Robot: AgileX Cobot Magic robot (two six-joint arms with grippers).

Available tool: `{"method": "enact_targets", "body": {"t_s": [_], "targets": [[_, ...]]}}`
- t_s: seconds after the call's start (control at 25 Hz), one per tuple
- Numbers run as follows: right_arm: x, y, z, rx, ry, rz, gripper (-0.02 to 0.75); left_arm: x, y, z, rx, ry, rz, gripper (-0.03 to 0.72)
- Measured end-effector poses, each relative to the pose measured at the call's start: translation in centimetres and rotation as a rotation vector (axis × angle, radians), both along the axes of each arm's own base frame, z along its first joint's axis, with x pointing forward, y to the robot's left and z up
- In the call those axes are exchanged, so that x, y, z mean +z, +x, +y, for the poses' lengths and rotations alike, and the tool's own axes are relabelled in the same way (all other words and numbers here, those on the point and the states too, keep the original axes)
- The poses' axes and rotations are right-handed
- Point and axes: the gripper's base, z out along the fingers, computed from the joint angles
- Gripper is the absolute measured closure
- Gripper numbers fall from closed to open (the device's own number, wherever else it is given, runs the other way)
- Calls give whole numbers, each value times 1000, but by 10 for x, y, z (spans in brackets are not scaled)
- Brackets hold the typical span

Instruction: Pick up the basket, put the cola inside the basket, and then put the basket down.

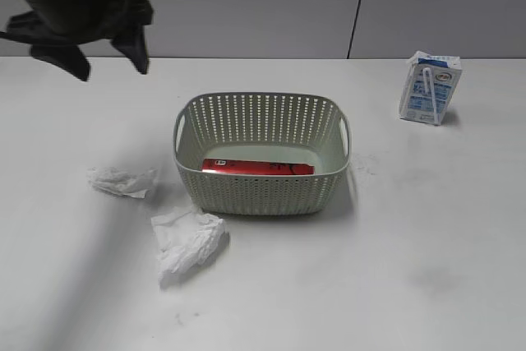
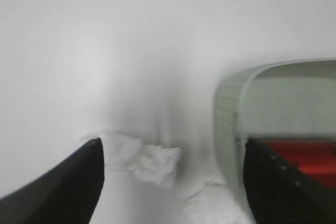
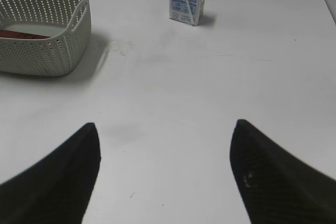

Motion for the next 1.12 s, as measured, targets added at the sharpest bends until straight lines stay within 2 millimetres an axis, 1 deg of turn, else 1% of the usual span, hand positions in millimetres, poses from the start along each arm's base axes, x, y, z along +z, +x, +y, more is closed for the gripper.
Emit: {"method": "enact_targets", "body": {"t_s": [0.12, 0.24, 0.36, 0.44, 0.52, 0.68, 0.76, 0.88, 0.92, 0.96, 1.04, 1.12], "targets": [[0, 0, 0, 0, 0, 0, 156, 9, -6, 38, -15, 156, 42, 68], [0, 0, 0, 0, 0, 0, 156, 21, -11, 68, 0, 284, 35, 80], [0, 0, 0, 0, 0, 0, 156, 37, -21, 87, 39, 308, 0, 88], [0, 0, 0, 0, 0, 0, 156, 44, -33, 95, 54, 314, -13, 92], [0, 0, 0, 1, 0, 0, 156, 51, -49, 100, 62, 314, -25, 93], [0, 0, 0, 1, 0, 0, 156, 55, -97, 105, 67, 296, -26, 100], [0, 0, 0, 1, 0, 0, 156, 50, -128, 107, 67, 278, -21, 101], [0, 0, 0, 1, 0, 0, 156, 45, -167, 110, 73, 248, -59, 102], [0, 0, 0, 1, 0, 0, 156, 44, -183, 112, 76, 233, -90, 102], [0, 0, 0, 1, 0, 0, 156, 39, -195, 113, 78, 226, -102, 102], [0, 0, 0, 1, 0, 0, 156, 36, -221, 115, 87, 199, -179, 103], [0, 0, 0, 1, 0, 0, 156, 29, -242, 118, 95, 187, -250, 106]]}}
